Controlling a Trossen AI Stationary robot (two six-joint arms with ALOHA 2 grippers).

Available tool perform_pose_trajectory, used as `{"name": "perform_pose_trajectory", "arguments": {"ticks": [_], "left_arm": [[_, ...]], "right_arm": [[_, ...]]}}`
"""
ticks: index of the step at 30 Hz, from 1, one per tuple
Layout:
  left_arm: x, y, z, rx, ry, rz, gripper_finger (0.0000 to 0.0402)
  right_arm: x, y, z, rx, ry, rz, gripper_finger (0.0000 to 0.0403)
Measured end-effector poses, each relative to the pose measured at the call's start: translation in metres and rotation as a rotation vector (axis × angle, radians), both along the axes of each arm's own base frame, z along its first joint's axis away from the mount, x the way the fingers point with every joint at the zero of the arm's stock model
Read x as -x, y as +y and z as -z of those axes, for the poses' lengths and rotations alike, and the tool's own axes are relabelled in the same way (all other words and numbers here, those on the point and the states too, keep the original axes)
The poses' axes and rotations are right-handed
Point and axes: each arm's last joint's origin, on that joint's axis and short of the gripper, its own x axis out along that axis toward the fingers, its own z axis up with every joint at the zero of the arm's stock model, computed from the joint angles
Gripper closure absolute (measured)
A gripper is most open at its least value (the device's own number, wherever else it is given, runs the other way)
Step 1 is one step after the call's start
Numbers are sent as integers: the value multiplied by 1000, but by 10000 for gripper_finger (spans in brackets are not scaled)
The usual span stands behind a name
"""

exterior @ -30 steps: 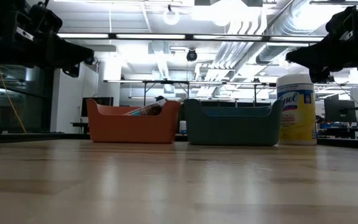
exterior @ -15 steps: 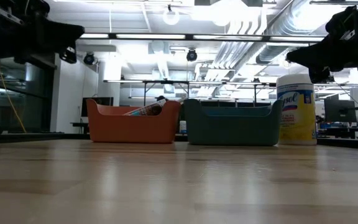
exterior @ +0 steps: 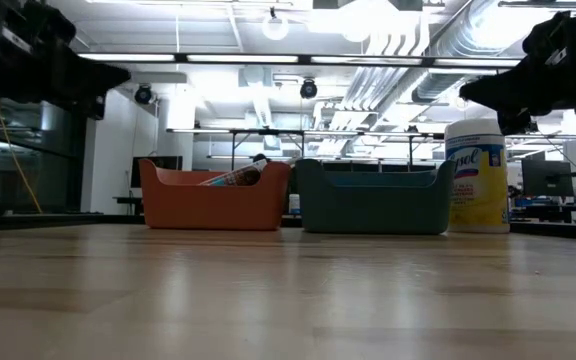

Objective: Pick & place silicon tubes, Sealant and Lysol wipes
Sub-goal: Return to Home Position

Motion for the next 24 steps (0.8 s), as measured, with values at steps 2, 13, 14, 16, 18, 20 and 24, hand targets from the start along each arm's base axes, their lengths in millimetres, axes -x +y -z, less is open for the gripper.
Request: {"name": "perform_pose_trajectory", "arguments": {"ticks": [2, 13, 14, 16, 18, 20, 24], "left_arm": [[0, -1, 4, 13, 40, -84, 402], [0, -18, 3, -80, 30, -94, 402], [0, -18, 3, -80, 31, -96, 402], [0, -18, 3, -80, 32, -98, 402], [0, -18, 3, -80, 31, -95, 402], [0, -18, 3, -80, 32, -94, 402], [0, -18, 3, -80, 32, -94, 402]], "right_arm": [[0, -1, 0, -1, 2, 16, 403], [0, -1, 1, -1, 6, 24, 402], [0, -1, 1, -1, 6, 24, 402], [0, -1, 1, -1, 6, 24, 402], [0, -1, 1, -1, 6, 24, 402], [0, -1, 1, -1, 5, 24, 402], [0, -1, 1, -1, 5, 24, 398]]}}
